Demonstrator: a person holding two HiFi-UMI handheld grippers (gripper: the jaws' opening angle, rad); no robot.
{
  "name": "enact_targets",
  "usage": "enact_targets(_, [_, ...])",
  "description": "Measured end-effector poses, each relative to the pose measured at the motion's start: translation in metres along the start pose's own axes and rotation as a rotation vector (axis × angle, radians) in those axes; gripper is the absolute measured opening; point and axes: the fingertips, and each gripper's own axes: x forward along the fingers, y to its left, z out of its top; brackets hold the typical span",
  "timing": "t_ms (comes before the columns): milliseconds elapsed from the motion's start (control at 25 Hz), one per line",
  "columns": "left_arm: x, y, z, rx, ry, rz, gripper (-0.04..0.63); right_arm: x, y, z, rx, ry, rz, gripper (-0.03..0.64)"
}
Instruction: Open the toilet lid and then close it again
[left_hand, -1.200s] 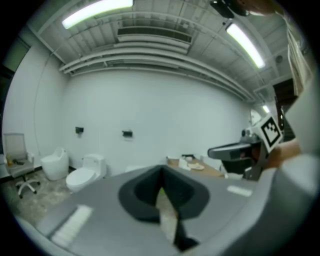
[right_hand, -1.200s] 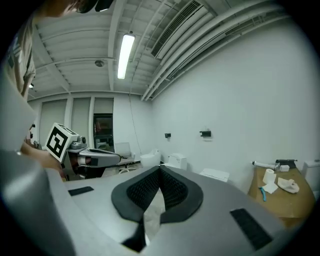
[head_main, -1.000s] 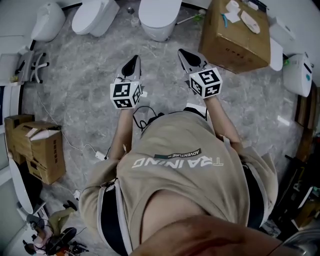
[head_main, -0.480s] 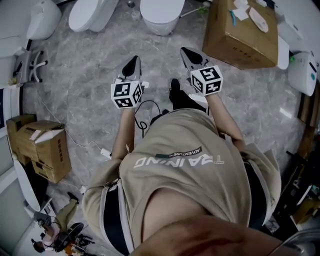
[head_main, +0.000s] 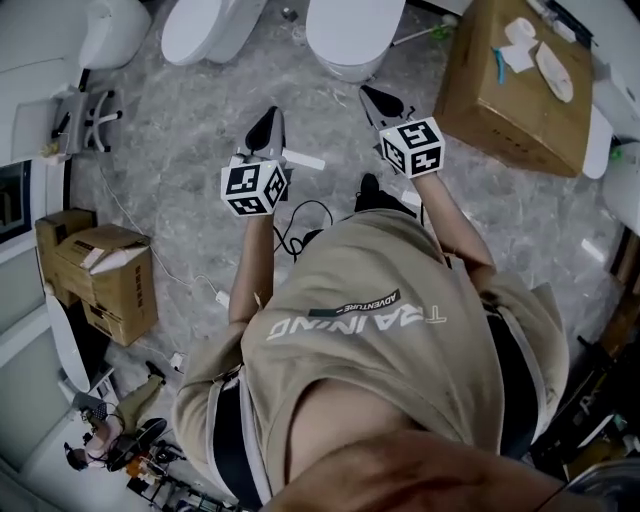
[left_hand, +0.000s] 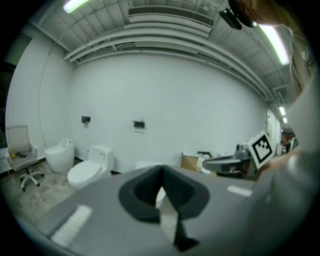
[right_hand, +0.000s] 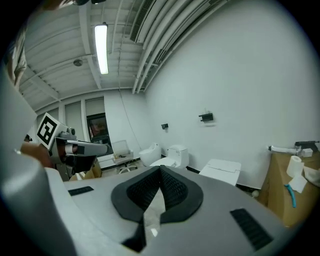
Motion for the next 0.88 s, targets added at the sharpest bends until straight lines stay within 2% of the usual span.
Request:
enact_targets(200, [0.028,0.016,-0.001,-0.028,0.028,0.016,0.003,0.032,-0.011,-0.004,0.010,0.032,0.038,0.011])
enact_targets(480, [0.059,0.043,-0.004,-0.042,0.055,-0.001,0.003,0.071,-0.025,-0.009,0.022,0.080,0.036,0.011])
enact_targets(680, [0.087,0.076,0.001,-0.055,0.045,-0.083,0.003,0.103,-0.025,0.005,0.016,0.075,-0.031,0.011])
enact_targets(880, [0.131,0.107,0.024,0.007,0.023,-0.190,0.003,0.132,-0.039,0.031,0.011,0.055,-0.147,0.011])
